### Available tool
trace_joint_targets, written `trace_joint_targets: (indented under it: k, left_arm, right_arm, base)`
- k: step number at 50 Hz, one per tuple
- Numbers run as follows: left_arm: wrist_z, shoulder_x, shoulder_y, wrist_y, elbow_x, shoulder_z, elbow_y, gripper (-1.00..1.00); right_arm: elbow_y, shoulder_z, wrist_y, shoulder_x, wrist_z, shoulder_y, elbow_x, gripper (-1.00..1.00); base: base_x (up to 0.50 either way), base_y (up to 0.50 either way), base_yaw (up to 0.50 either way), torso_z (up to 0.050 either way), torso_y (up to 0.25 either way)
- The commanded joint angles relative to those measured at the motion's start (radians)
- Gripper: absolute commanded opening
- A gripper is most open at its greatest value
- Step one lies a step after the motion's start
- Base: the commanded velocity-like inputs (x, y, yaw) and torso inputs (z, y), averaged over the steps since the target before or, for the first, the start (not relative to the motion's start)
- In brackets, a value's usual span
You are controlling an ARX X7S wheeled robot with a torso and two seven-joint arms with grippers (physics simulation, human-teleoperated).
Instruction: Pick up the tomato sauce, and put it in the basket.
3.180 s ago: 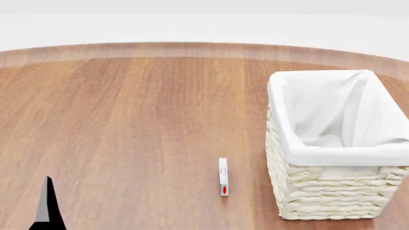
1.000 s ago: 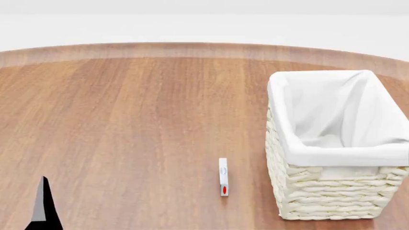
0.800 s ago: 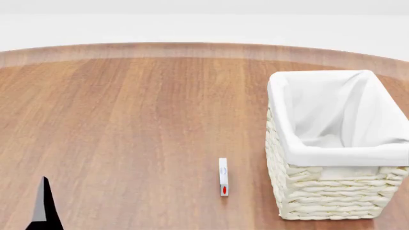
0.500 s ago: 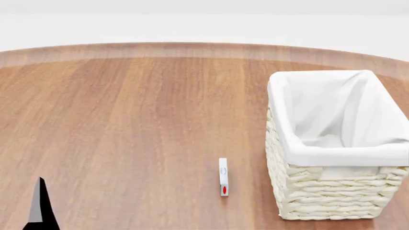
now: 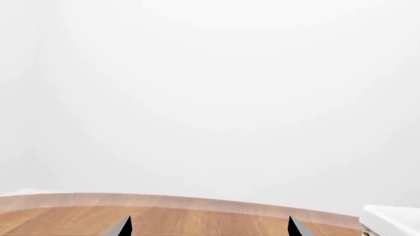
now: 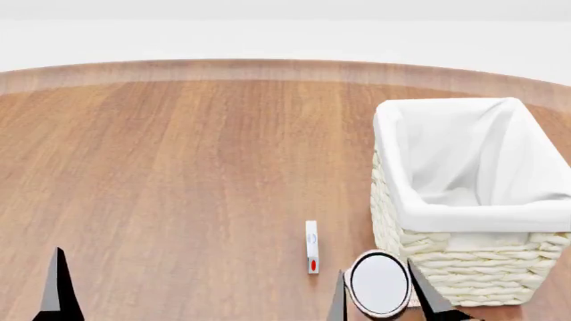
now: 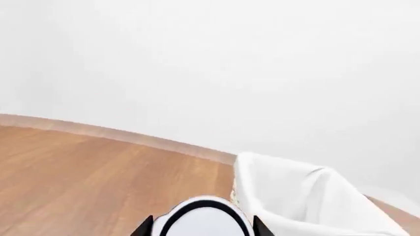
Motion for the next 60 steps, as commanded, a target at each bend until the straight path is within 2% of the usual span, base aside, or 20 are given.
trace_joint_targets:
  k: [1, 12, 17, 25, 32, 44, 52, 60]
  left_arm:
    - [-0.003, 0.000, -0.003, 0.000, 0.002, 0.004, -0.010, 1.00]
    - [-0.007, 0.004, -0.005, 0.000, 0.012, 0.014, -0.020, 1.00]
    - [-0.004, 0.006, -0.007, 0.002, 0.011, 0.017, -0.026, 1.00]
    - [-0.002, 0.007, -0.012, 0.004, 0.009, 0.023, -0.034, 1.00]
    - [-0.005, 0.005, -0.006, 0.006, 0.011, 0.024, -0.034, 1.00]
    - [-0.012, -0.002, 0.003, 0.001, 0.019, 0.028, -0.024, 1.00]
    - [-0.009, -0.002, -0.002, 0.001, 0.023, 0.036, -0.032, 1.00]
    - [-0.013, -0.004, -0.003, -0.004, 0.026, 0.039, -0.028, 1.00]
  right_arm:
    - [-0.043, -0.014, 0.027, 0.026, -0.028, 0.198, -0.103, -1.00]
    - [-0.012, -0.033, 0.038, 0.014, -0.077, 0.387, -0.116, -1.00]
    - [0.058, -0.056, -0.012, 0.002, -0.094, 0.421, -0.140, -1.00]
    - [0.119, -0.068, -0.002, -0.013, -0.121, 0.516, -0.142, -1.00]
    - [0.421, -0.067, -0.116, -0.047, -0.143, 0.656, -0.192, -1.00]
    - [1.027, -0.069, -0.282, -0.131, -0.182, 1.020, -0.252, -1.00]
    - [1.286, -0.046, -0.327, -0.169, -0.225, 1.196, -0.227, -1.00]
    - [1.543, -0.021, -0.393, -0.205, -0.279, 1.305, -0.189, -1.00]
  base:
    - [0.00, 0.00, 0.00, 0.000, 0.000]
    - [0.00, 0.00, 0.00, 0.000, 0.000]
    - [0.00, 0.00, 0.00, 0.000, 0.000]
    - [0.00, 0.00, 0.00, 0.000, 0.000]
    - [0.00, 0.00, 0.00, 0.000, 0.000]
    - [0.00, 0.00, 0.00, 0.000, 0.000]
    - [0.00, 0.00, 0.00, 0.000, 0.000]
    - [0.00, 0.00, 0.00, 0.000, 0.001]
